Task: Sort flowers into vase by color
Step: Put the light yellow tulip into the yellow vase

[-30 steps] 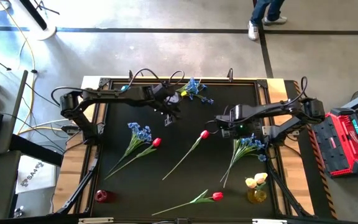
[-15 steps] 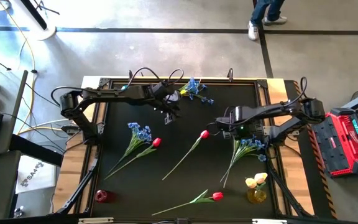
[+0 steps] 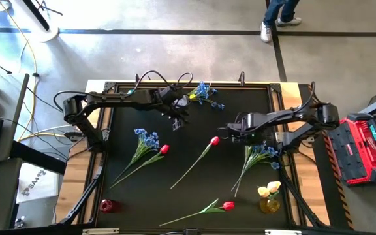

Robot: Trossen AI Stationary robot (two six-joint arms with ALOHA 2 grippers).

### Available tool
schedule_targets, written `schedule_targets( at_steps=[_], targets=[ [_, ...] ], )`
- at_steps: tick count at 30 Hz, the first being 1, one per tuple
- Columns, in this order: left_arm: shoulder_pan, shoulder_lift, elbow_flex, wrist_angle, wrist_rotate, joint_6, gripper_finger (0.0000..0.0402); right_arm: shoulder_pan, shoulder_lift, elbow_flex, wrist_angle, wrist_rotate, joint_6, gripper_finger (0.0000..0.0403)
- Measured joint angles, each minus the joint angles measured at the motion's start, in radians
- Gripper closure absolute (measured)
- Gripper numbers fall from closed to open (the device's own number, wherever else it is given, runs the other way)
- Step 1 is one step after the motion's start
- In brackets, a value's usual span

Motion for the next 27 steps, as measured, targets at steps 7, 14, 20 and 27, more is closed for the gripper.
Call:
schedule_targets(
  at_steps=[7,14,20,27],
  targets=[
    [0.0,0.0,0.0,-0.015,0.0,0.009,0.0206,0.025,0.0,-0.042,0.051,-0.002,0.04,0.0345],
    [0.006,0.0,0.0,-0.014,-0.002,0.018,0.0206,0.024,0.0,-0.025,0.072,0.05,0.036,0.0381],
    [0.007,0.0,0.0,-0.013,-0.002,0.018,0.0206,0.024,-0.001,-0.044,0.08,0.069,0.019,0.04],
    [0.007,0.0,0.0,-0.016,-0.002,0.016,0.0206,0.076,-0.047,0.08,0.036,0.093,0.006,0.0398]
  ],
)
